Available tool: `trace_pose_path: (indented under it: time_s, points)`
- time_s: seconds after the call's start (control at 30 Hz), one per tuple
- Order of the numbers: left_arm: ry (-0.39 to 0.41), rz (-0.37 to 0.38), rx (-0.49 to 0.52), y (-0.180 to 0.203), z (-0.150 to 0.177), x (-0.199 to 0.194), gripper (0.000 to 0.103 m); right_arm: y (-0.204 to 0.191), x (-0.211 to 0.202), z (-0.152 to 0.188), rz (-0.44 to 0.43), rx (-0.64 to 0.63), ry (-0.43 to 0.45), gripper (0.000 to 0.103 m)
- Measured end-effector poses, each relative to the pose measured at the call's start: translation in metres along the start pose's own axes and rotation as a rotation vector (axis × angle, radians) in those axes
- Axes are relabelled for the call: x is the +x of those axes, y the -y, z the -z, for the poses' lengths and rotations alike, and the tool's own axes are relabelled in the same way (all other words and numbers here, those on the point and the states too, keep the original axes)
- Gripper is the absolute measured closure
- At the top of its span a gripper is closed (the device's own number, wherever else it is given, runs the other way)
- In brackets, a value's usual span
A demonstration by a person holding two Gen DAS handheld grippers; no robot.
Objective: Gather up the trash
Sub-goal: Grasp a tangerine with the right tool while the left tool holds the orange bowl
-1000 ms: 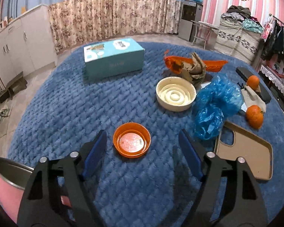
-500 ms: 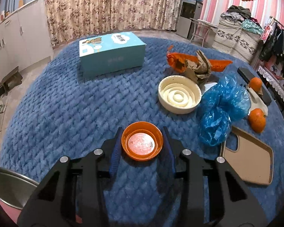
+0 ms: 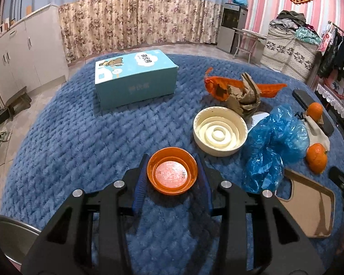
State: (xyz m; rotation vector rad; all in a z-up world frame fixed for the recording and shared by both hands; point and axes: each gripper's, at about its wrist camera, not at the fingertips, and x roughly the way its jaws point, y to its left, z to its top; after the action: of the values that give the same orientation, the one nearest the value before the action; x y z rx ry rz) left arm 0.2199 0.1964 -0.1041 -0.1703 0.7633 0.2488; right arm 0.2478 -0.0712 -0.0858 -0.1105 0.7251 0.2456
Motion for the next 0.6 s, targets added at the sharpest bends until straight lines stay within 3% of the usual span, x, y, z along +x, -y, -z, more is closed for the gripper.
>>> trace_pose_path:
  time_s: [0.37, 0.6]
  points:
    - [-0.024, 0.009, -0.016, -0.005, 0.001, 0.001, 0.064, -0.02, 0.024, -0.011, -0.123, -0.032, -0.056, 0.063]
    - [-0.019, 0.009, -0.019, -0.009, 0.0, 0.002, 0.064, -0.005, -0.006, -0.004, -0.135, -0.016, -0.004, 0.069]
